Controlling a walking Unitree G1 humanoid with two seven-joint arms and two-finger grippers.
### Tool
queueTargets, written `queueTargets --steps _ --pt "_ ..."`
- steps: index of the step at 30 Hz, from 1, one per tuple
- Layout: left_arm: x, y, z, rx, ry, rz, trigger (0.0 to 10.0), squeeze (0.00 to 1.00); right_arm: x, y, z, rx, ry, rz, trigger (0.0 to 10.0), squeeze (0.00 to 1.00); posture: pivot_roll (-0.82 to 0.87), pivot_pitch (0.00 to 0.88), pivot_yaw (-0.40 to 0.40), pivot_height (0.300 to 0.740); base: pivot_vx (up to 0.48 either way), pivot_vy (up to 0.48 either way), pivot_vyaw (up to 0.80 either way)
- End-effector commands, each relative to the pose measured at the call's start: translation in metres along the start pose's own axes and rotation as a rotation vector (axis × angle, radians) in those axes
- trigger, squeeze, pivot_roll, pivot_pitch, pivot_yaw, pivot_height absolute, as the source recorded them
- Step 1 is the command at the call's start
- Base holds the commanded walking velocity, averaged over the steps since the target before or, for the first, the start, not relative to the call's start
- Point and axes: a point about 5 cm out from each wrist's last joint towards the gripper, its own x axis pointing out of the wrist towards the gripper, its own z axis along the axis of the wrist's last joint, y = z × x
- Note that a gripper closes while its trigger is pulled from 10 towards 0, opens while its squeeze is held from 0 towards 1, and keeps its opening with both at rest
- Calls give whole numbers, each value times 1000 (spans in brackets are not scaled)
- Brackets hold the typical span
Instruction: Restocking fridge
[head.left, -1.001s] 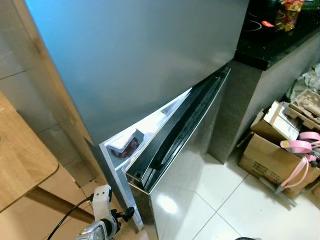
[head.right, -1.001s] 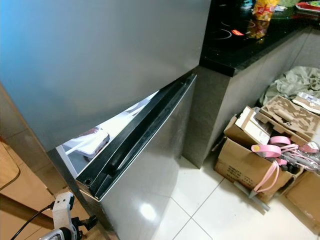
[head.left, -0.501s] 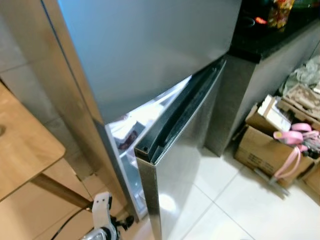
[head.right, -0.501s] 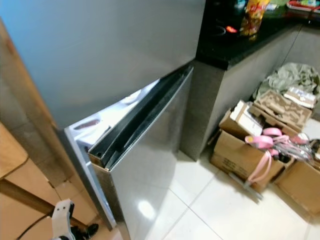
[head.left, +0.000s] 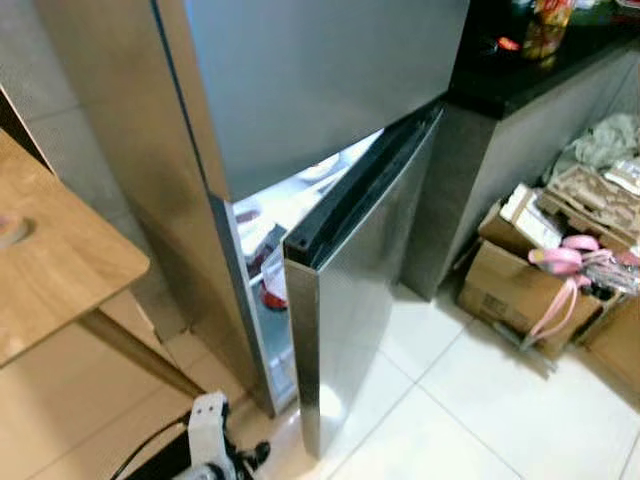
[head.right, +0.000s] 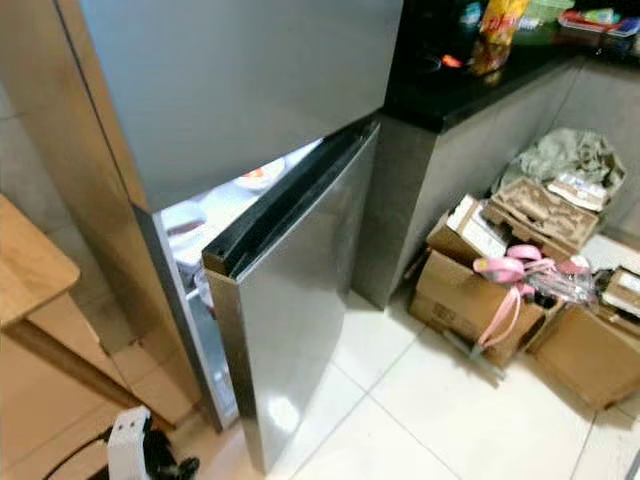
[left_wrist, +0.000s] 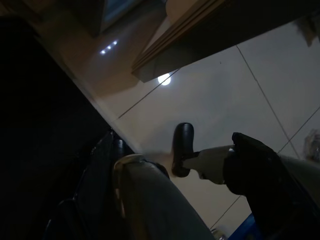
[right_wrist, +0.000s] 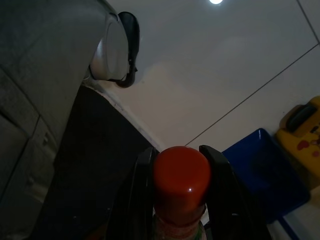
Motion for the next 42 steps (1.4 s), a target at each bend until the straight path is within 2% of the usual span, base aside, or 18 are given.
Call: queueTargets --steps 1,5,7,10,17,19,20,23,24,25,27,29,32,37,39,40,41,42 --pt "0 2 5 27 -10 19 10000 0 0 -1 4 2 -11 -4 10000 0 -53 0 8 740 0 -472 0" --pt "1 2 12 26 -35 27 10000 0 0 -1 4 3 -12 -3 10000 0 -54 0 8 740 0 -236 0" --pt "5 -5 30 15 -103 -11 10000 0 0 -1 4 1 -12 -1 10000 0 -51 0 5 740 0 0 0" --pt "7 -9 39 19 -131 -28 10000 0 0 -1 4 0 -12 0 10000 0 -51 0 5 740 0 0 0" --pt "9 -16 73 3 -244 -88 10000 0 0 0 4 0 -12 5 10000 0 -52 0 11 740 0 0 0" --pt "7 -15 87 -29 -307 -91 10000 0 0 1 3 0 -10 7 10000 0 -50 0 11 740 0 0 0" --pt "7 -15 87 -29 -307 -91 10000 0 0 1 3 0 -10 7 10000 0 -50 0 11 740 0 0 0" --pt "2 -11 104 -117 -391 -93 10000 0 0 1 3 -6 -7 10 10000 0 -49 0 13 740 0 0 0" --pt "1 -10 108 -138 -410 -101 8510 0 0 1 3 -8 -7 10 10000 0 -49 0 13 740 0 0 0" --pt "0 -10 112 -159 -435 -121 0 0 0 2 3 -9 -7 12 10000 0 -51 0 16 740 0 0 0" --pt "-1 -10 114 -171 -451 -135 0 0 0 2 4 -10 -8 12 10000 0 -52 0 18 740 0 0 0" --pt "-4 -8 125 -245 -522 -152 0 0 1 4 8 -12 -12 13 10000 0 -51 0 19 740 0 0 0" --pt "-6 -7 131 -286 -556 -165 0 0 1 4 9 -14 -14 13 10000 0 -51 0 19 740 0 0 0" --pt "-6 -9 132 -301 -566 -189 0 0 1 5 10 -17 -13 13 10000 0 -50 0 17 740 0 0 0" --pt "-3 -15 130 -312 -551 -225 0 0 1 5 11 -19 -15 12 10000 0 -50 0 17 740 0 0 0" --pt "0 -23 127 -305 -528 -269 0 0 1 5 12 -20 -17 11 10000 0 -50 0 17 740 0 0 0" --pt "2 -27 126 -295 -517 -294 2745 0 1 5 12 -20 -18 11 10000 0 -50 0 17 740 0 0 0" --pt "4 -35 125 -285 -503 -343 10000 0 1 5 12 -20 -18 10 10000 0 -58 0 17 740 0 0 0"
